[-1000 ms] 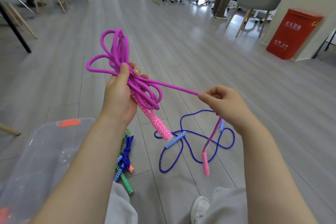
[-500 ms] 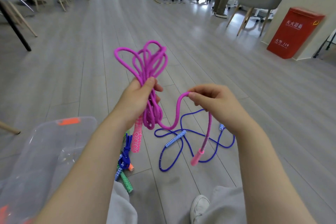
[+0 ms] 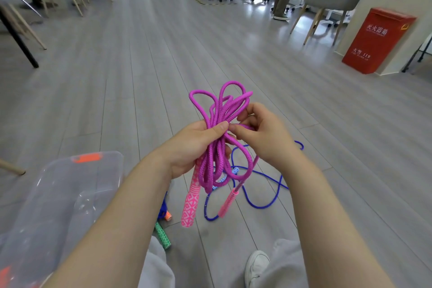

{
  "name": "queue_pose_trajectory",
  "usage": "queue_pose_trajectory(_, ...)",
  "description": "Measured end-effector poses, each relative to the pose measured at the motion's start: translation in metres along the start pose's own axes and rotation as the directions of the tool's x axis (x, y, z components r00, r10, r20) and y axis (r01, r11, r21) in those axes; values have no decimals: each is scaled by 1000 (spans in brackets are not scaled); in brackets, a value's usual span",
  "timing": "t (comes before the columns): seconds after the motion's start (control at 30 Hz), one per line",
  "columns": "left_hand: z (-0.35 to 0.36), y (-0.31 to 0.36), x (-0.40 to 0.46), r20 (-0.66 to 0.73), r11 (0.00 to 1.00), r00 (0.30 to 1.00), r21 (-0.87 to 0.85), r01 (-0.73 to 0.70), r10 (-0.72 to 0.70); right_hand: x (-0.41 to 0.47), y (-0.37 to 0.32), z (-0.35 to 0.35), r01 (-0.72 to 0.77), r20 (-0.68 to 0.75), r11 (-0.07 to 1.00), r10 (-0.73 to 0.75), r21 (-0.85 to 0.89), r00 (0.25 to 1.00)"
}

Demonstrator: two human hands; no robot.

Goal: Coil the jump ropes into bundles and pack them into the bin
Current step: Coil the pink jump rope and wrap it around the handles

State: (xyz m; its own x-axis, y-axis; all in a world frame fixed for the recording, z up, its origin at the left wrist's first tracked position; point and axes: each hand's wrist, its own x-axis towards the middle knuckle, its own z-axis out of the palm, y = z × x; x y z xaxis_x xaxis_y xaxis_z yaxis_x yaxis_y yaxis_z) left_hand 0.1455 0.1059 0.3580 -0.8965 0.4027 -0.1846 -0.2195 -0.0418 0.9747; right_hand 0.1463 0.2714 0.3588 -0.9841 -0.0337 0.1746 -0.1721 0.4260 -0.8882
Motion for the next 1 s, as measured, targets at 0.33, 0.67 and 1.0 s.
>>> queue_pose_trajectory(0.33, 3, -3, 7, -166, 984, 982, 168, -64, 92, -2, 2, -9, -79, 67, 990, 87, -116, 994)
queue_pose_trajectory(0.67, -18, 12, 6, -256, 874, 932, -352, -336, 255, -7, 6, -27, -314, 390, 946, 262, 75, 883)
queue_pose_trajectory(1.0, 38, -51, -28, 395, 243, 818, 916, -319, -419, -8, 19, -32, -369, 466, 918, 391, -142, 794)
